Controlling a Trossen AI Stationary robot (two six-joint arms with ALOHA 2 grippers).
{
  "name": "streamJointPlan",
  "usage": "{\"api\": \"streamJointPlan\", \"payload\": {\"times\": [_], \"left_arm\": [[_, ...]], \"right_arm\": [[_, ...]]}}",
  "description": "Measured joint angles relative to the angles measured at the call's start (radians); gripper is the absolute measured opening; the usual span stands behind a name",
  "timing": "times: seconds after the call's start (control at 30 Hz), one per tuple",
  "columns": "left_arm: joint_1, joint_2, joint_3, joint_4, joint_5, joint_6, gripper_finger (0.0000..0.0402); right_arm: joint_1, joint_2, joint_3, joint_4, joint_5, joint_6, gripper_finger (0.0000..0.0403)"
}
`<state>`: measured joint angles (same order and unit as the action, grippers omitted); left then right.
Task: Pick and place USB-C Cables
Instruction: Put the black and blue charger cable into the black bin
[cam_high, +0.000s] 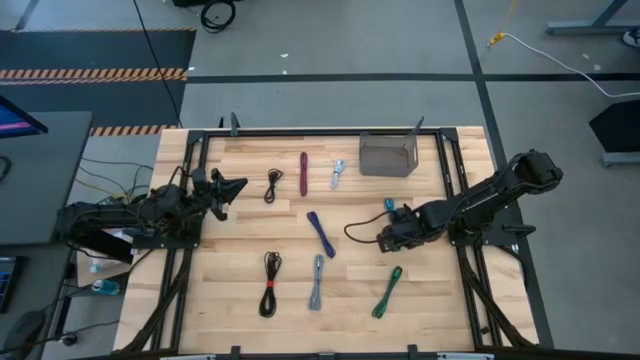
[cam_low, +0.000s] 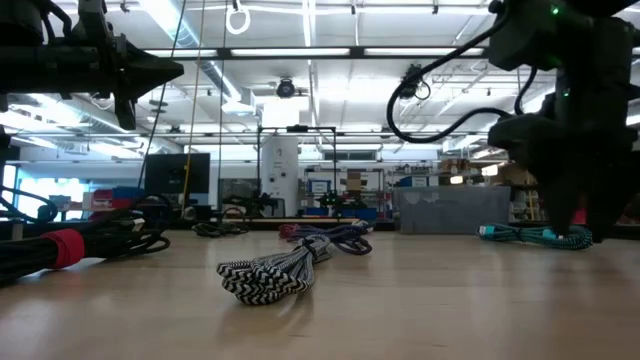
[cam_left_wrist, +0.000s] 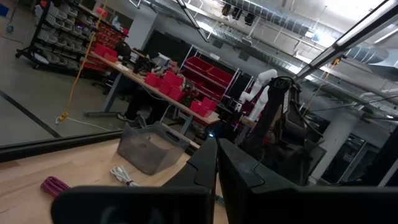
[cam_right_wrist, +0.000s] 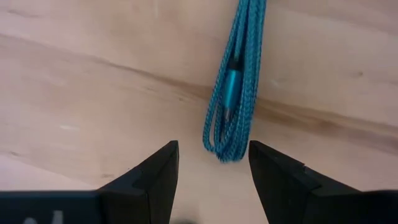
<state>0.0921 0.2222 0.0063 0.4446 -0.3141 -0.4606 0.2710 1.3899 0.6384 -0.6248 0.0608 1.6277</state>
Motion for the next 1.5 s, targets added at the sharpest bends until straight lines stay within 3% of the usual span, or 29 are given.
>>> {"api": "streamJointPlan", "payload": {"times": [0.47, 0.6, 0.8, 1.0, 1.1, 1.5], "left_arm": [[0.000, 0.000, 0.000, 0.000, 0.000, 0.000, 0.0021], [0.000, 0.000, 0.000, 0.000, 0.000, 0.001, 0.0021], [0.000, 0.000, 0.000, 0.000, 0.000, 0.001, 0.0021], [0.000, 0.000, 0.000, 0.000, 0.000, 0.002, 0.0021], [0.000, 0.000, 0.000, 0.000, 0.000, 0.002, 0.0021], [0.000, 0.000, 0.000, -0.056, 0.022, 0.001, 0.0011]], "right_arm": [[-0.051, 0.000, -0.001, -0.006, 0.028, -0.088, 0.0183], [-0.052, 0.000, -0.018, -0.003, 0.024, -0.094, 0.0134], [-0.040, -0.004, -0.048, 0.011, 0.021, -0.090, 0.0021], [-0.035, -0.002, -0.043, 0.008, 0.027, -0.129, 0.0018], [-0.035, 0.002, -0.012, 0.008, 0.009, -0.224, 0.0018], [-0.099, -0.003, 0.308, -0.025, -0.030, -0.641, 0.0018]]}}
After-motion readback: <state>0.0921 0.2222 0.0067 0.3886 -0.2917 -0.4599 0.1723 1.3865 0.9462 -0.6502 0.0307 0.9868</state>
